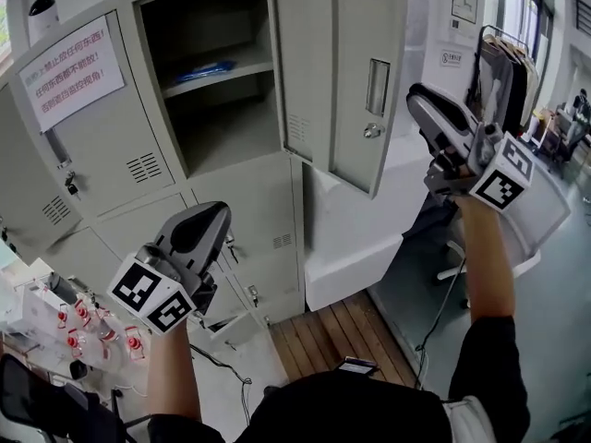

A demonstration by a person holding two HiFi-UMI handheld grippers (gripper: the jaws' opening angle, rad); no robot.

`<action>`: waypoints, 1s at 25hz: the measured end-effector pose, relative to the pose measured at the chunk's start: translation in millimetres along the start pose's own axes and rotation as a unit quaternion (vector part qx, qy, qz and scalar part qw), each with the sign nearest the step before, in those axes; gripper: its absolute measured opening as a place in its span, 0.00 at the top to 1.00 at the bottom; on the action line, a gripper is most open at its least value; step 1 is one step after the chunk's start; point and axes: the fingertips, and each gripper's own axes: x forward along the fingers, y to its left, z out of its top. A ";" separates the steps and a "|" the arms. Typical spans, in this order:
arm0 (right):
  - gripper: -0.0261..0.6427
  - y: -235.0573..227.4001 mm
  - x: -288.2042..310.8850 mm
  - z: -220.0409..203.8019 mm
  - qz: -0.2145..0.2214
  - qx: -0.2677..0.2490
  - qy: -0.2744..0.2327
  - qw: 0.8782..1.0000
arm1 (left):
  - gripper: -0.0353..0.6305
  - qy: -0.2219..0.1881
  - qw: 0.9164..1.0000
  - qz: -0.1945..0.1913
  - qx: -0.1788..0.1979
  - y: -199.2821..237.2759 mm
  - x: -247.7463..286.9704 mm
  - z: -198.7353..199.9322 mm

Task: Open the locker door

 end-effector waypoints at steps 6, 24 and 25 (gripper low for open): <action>0.90 46.7 -4.5 -26.7 -0.010 -0.003 -0.008 1.000 | 0.92 -0.030 0.998 0.031 0.040 -15.0 -14.3 -1.3; 0.94 239.4 -32.6 -234.5 0.010 0.127 0.085 0.988 | 0.92 -0.032 0.995 0.095 0.005 -76.7 -90.1 -128.5; 0.94 247.1 -36.1 -245.5 0.008 0.137 0.089 0.987 | 0.92 -0.042 0.994 0.098 0.002 -79.4 -97.1 -135.7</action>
